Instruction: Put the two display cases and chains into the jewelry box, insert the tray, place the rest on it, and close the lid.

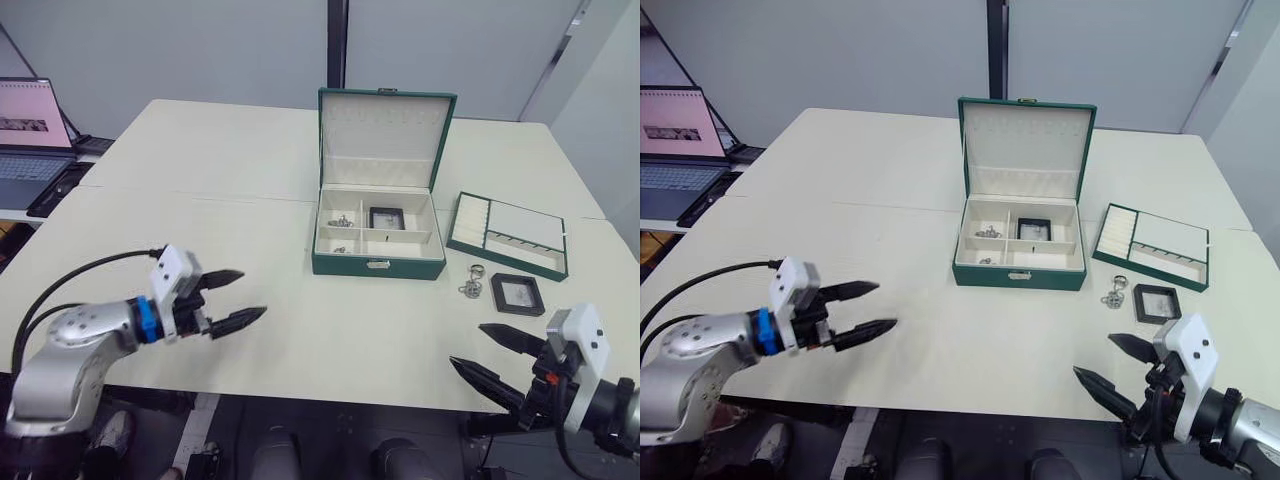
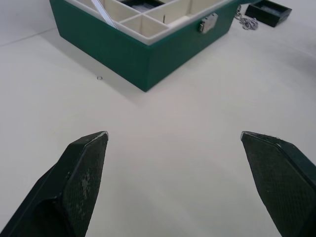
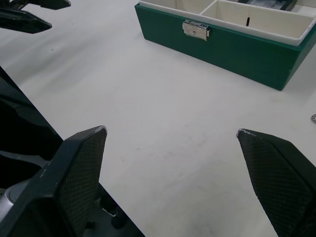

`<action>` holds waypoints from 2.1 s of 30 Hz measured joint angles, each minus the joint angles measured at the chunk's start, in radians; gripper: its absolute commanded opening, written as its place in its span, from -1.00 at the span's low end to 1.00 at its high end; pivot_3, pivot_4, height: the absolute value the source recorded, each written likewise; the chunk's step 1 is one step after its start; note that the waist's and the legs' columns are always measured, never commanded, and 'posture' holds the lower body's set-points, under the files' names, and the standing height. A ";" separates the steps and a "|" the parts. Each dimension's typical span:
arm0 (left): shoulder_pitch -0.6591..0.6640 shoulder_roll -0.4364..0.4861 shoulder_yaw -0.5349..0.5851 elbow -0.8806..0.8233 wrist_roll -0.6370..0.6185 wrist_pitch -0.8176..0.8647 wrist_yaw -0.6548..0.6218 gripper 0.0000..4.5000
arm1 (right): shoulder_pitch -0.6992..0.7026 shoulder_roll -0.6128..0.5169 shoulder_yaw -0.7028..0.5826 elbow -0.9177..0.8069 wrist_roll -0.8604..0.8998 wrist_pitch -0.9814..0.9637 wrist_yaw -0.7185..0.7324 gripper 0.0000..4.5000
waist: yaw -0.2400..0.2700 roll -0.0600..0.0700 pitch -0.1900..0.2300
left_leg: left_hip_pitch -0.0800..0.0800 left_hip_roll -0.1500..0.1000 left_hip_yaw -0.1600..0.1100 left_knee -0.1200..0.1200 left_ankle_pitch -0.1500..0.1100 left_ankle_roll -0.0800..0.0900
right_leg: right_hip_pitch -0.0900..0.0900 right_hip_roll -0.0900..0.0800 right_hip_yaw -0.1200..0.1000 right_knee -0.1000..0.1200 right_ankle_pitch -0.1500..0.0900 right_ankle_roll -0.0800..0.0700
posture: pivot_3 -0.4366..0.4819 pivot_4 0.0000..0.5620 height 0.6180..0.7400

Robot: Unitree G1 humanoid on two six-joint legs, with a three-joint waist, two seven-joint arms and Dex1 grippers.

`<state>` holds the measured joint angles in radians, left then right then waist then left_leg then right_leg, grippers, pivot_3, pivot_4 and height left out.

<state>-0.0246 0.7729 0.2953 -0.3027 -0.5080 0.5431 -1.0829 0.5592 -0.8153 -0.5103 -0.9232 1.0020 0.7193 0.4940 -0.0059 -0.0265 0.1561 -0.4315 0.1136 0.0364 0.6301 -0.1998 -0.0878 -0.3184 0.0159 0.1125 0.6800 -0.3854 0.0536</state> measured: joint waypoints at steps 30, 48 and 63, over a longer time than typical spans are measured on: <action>-0.165 0.084 -0.086 -0.144 -0.178 0.056 -0.056 0.99 | -0.035 0.031 0.044 0.040 -0.107 -0.035 0.094 1.00 | 0.003 0.000 0.000 | 0.000 -0.001 0.000 0.000 0.000 0.000 | 0.000 0.000 0.000 0.000 0.000 0.000 | -0.05 -0.47 1.00; -0.253 0.055 -0.189 -0.125 -0.202 -0.008 -0.110 0.99 | -0.071 -0.143 -0.086 0.070 -0.119 0.081 0.068 1.00 | -0.002 0.001 0.000 | 0.001 -0.001 0.000 0.001 0.000 0.000 | 0.001 0.000 0.002 0.000 0.000 0.000 | -0.05 -0.47 1.00; -0.226 0.035 -0.201 -0.090 -0.171 -0.061 -0.103 0.99 | -0.448 -0.493 0.239 0.570 -0.425 -0.009 0.433 1.00 | -0.002 0.004 0.002 | 0.001 -0.001 0.002 0.001 0.000 0.001 | 0.000 0.000 0.003 -0.001 0.000 0.000 | -0.05 -0.47 1.00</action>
<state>-0.2501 0.8079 0.0940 -0.3928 -0.6786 0.4825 -1.1858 0.1108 -1.3079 -0.2711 -0.3530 0.5767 0.7103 0.9269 -0.0080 -0.0227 0.1585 -0.4305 0.1130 0.0385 0.6308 -0.2001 -0.0872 -0.3188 0.0159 0.1155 0.6794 -0.3855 0.0533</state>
